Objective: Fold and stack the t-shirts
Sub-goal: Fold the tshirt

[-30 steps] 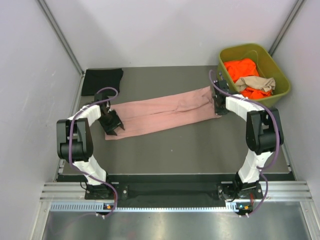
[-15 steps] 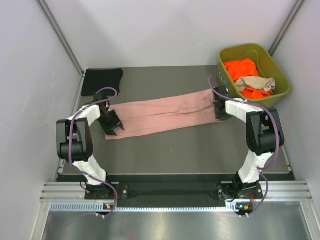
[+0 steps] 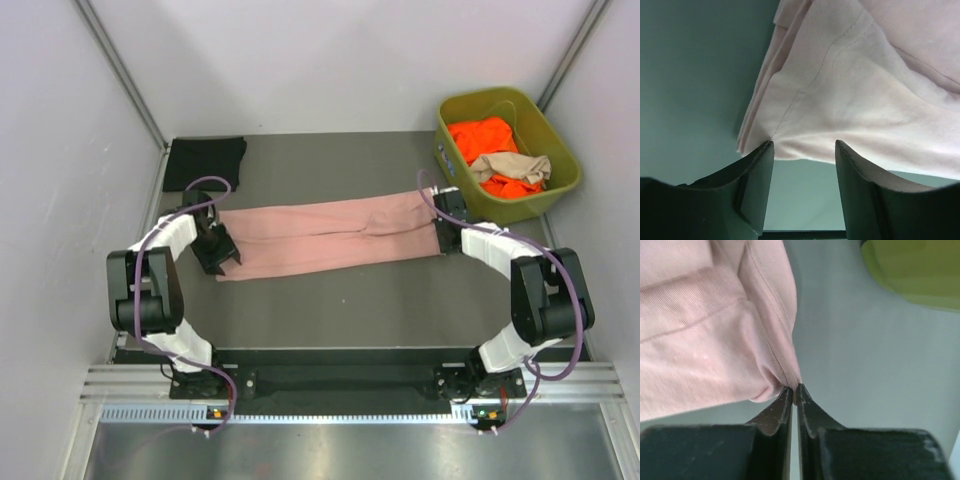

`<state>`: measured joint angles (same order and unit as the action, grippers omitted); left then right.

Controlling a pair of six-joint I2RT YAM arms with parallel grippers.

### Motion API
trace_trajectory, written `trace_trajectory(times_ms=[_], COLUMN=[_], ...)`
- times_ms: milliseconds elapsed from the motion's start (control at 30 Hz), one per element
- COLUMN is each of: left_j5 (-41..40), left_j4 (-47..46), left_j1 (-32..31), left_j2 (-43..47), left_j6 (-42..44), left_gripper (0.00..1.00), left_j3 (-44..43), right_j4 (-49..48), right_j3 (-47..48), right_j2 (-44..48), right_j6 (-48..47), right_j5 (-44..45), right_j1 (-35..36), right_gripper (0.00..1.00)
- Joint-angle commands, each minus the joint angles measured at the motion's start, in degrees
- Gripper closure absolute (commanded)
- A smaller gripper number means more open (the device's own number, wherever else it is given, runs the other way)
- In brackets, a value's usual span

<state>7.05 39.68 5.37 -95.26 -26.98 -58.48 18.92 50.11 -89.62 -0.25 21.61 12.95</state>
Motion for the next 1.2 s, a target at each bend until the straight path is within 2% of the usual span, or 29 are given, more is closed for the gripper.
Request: trace_trajectory(times_ms=[0,33,133,233,300,333,500,567,700,867,1167], left_j5=[0.06,0.77,6.03,13.31,16.67,18.86,20.2,20.2,20.2,20.11,20.64], left_j4=[1.63,1.63,-0.39,-4.25,-7.49,-8.38,-10.85,-10.94,-11.47,-10.94,-9.98], left_j1=[0.52,0.44,0.43,0.17,-0.27,-0.88,-2.81,-3.26,-3.35,-3.35,-3.35], left_j2=[5.52,6.57,10.62,13.78,14.4,14.32,13.17,13.0,12.47,11.24,9.57], left_j6=[2.19,2.46,3.78,4.04,3.69,3.52,2.72,2.64,2.37,2.9,4.22], left_gripper=[0.43,0.42,0.42,0.41,0.41,0.41,0.42,0.42,0.42,0.43,0.43], left_j3=[-0.67,-0.93,-1.29,-0.5,0.29,0.99,1.88,1.79,2.05,1.79,0.91], right_j4=[0.05,1.29,6.47,9.29,9.3,9.12,14.39,16.66,21.94,24.85,23.36], right_j3=[2.53,3.76,9.99,17.46,22.47,24.23,39.35,43.91,51.57,55.36,53.78], right_j2=[2.17,2.17,1.74,-0.11,-2.55,-3.79,-16.69,-19.61,-28.21,-32.28,-34.74], right_j6=[-1.25,-0.55,2.42,5.26,6.05,7.18,16.67,22.12,27.66,31.71,33.74], right_j5=[3.18,3.09,2.74,-0.33,-5.05,-7.17,-15.09,-15.19,-14.58,-12.65,-9.57], right_j1=[-0.29,-0.29,-0.38,-0.38,-0.29,-0.21,4.27,7.07,11.12,13.33,14.65], right_gripper=[0.92,0.8,0.63,0.59,0.59,0.63,0.69,0.72,0.65,0.62,0.67])
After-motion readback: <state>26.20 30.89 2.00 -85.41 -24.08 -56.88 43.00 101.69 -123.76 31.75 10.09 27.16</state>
